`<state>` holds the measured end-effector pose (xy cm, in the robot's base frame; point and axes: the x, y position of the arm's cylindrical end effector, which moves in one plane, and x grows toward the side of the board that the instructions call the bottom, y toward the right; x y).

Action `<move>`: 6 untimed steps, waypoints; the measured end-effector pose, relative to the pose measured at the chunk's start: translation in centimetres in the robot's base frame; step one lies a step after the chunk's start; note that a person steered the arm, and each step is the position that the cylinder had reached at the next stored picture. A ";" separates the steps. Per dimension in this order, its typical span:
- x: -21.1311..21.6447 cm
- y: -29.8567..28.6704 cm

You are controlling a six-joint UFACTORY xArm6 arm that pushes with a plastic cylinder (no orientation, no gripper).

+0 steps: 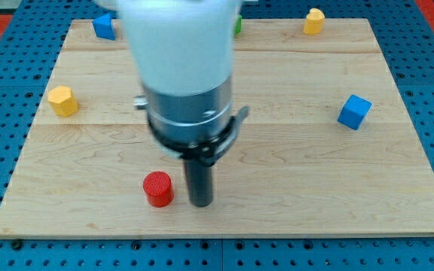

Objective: Move your arm closer to the green circle

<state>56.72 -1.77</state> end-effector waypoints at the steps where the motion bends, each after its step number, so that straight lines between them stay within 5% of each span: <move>1: -0.5 -4.0; 2: 0.8 -16.6; 6: -0.5 -13.7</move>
<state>56.25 -15.48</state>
